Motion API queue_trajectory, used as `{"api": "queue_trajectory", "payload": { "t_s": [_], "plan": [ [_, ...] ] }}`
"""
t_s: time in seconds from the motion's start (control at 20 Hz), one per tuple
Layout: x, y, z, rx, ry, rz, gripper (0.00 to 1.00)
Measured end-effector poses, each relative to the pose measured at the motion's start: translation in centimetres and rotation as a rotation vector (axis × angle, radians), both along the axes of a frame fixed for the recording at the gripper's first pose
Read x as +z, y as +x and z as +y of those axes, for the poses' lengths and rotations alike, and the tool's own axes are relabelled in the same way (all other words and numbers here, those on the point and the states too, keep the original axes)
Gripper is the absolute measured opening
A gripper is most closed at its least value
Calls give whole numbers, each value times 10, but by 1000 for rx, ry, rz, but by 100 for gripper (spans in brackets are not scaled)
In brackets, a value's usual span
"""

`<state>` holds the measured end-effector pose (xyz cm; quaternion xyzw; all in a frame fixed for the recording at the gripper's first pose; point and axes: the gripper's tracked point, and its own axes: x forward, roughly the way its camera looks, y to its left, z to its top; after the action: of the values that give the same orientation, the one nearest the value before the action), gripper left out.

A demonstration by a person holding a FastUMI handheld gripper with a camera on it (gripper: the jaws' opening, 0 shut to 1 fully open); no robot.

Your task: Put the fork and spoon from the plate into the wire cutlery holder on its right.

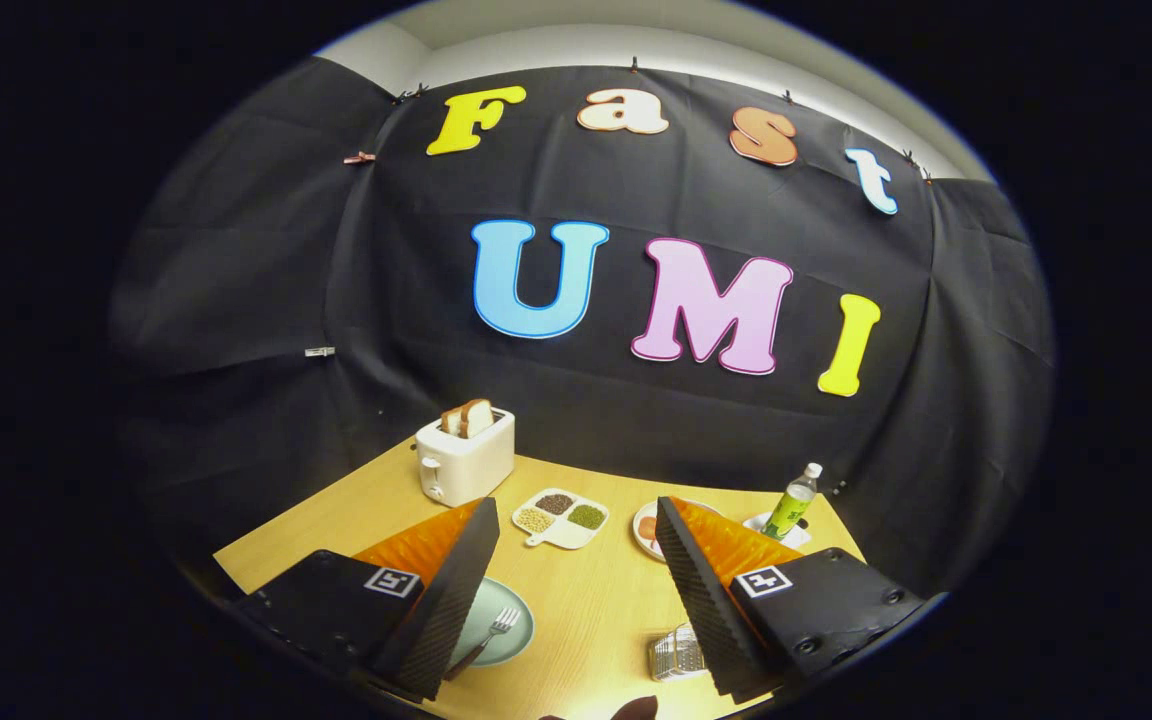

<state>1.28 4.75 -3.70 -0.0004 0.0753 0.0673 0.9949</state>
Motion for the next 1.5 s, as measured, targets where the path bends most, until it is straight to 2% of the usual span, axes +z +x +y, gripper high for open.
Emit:
{"api": "queue_trajectory", "payload": {
  "t_s": [0.15,0.4,0.5,0.65,0.7,0.8,0.85,0.9,1.0,1.2,1.25,1.3,1.4,1.5],
  "plan": [
    [-30,-4,26,88,2,119,98],
    [-133,-22,75,227,12,499,99],
    [-169,-24,91,247,25,610,98],
    [-223,-23,103,231,8,756,95],
    [-241,-21,105,219,0,801,84],
    [-267,-13,106,194,-23,864,70],
    [-278,-10,105,175,-37,886,68],
    [-289,-9,107,166,-42,918,60],
    [-309,-11,111,139,-38,990,55],
    [-334,-5,107,41,-51,1073,32],
    [-338,-6,109,23,-32,1098,30],
    [-333,-2,104,-11,-34,1088,27],
    [-337,7,105,-21,14,1088,12],
    [-331,7,105,-26,78,1080,8]
  ]
}}
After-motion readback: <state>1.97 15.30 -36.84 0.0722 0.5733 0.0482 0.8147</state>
